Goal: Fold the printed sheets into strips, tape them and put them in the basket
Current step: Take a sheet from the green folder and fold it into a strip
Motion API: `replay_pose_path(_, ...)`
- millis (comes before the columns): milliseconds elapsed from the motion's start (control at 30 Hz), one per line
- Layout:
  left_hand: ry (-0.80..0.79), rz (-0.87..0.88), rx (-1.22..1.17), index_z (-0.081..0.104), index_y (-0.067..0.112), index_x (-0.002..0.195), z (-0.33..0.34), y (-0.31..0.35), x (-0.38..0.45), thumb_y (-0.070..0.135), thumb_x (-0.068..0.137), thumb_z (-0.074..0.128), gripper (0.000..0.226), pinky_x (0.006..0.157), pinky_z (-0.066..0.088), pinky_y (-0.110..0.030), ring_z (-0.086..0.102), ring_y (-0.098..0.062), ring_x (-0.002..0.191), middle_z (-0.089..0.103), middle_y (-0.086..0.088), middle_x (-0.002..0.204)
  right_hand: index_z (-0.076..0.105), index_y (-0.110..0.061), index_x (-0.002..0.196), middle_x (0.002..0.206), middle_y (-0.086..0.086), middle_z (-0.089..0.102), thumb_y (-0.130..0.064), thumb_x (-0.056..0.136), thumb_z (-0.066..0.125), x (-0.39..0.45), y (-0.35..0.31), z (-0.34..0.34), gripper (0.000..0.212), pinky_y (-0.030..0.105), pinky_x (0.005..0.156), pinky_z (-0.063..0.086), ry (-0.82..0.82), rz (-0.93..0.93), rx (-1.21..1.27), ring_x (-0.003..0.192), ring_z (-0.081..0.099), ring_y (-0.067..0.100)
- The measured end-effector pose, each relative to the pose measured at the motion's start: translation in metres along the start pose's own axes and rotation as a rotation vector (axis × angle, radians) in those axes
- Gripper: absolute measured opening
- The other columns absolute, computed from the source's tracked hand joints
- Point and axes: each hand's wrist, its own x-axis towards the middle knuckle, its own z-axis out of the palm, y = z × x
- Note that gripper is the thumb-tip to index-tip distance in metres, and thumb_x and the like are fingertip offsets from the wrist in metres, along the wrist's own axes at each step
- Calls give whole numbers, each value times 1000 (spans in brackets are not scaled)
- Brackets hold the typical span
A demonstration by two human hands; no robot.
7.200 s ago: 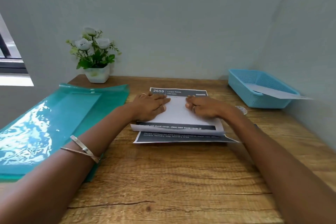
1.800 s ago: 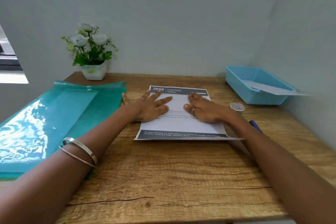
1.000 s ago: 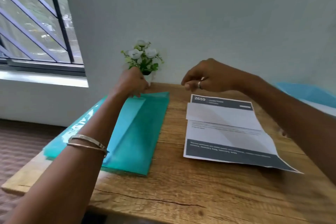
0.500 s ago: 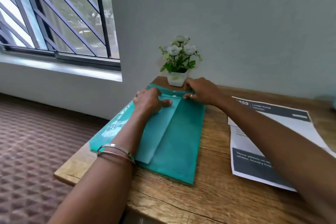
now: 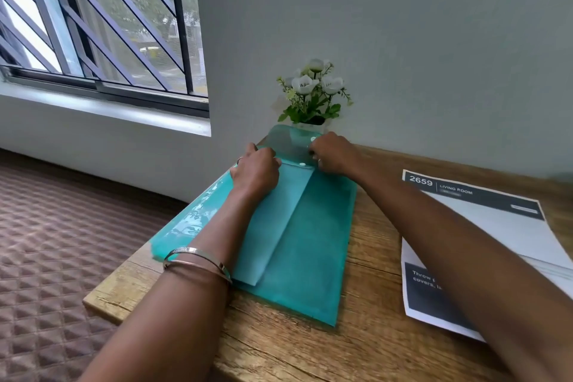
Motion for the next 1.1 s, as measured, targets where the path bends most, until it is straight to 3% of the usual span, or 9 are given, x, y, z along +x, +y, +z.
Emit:
replay_pose_path(267,185,-63,-119,53,5,129,-6,0,0,9,96,37,36,91,42,-39,52,-34,107,48,-18,123,60,-2,114,100,14,61,-10,92,49,14,-6,-18,25,26,51,37,-251,268,553,72,52,20)
replay_pose_path(367,186,-75,-130,53,8,129,-6,2,-2,11,97,39,35,89,42,-38,53,-32,104,48,-17,122,67,3,103,83,13,57,-5,92,48,16,-3,-24,23,26,52,35,-292,344,681,63,46,19)
replay_pose_path(467,180,-88,-130,54,9,128,-4,2,-1,14,97,40,34,89,43,-39,54,-31,102,48,-16,122,65,1,84,94,18,64,-1,94,45,18,-3,-33,23,27,51,37,-309,360,822,62,48,17)
replay_pose_path(533,173,-97,-128,52,9,129,-3,2,-1,15,97,41,34,90,43,-40,54,-32,103,46,-16,123,61,-4,76,89,16,65,5,94,42,21,-1,-38,28,24,45,39,-286,358,897,57,48,15)
replay_pose_path(600,181,-98,-132,51,10,130,-3,2,-2,14,97,41,35,91,43,-40,55,-33,105,45,-16,125,65,-6,76,78,14,63,10,91,47,25,3,-41,28,22,44,46,-266,341,920,56,51,16)
replay_pose_path(700,195,-106,-123,50,9,132,-4,4,-4,15,97,42,36,90,43,-39,54,-32,107,49,-17,124,71,-9,83,96,22,69,12,86,55,31,3,-39,27,38,75,56,-271,292,859,77,61,26)
replay_pose_path(867,194,-145,-103,54,6,121,-2,3,-1,18,96,44,29,83,45,-39,56,-31,100,56,-18,116,72,-6,101,101,20,70,5,88,57,32,-6,-31,23,31,60,52,-351,232,647,74,60,26)
replay_pose_path(967,174,-147,-102,53,7,123,-2,4,-1,22,96,46,31,85,45,-40,55,-33,103,55,-18,118,72,-4,102,91,15,68,-1,86,63,30,-9,-30,18,26,51,49,-381,224,587,68,59,23)
replay_pose_path(1100,161,-148,-100,50,12,130,-2,4,-2,30,96,47,38,92,43,-42,54,-34,110,51,-17,123,72,-1,99,88,11,65,2,85,64,28,-11,-27,17,27,54,47,-308,234,595,73,56,21)
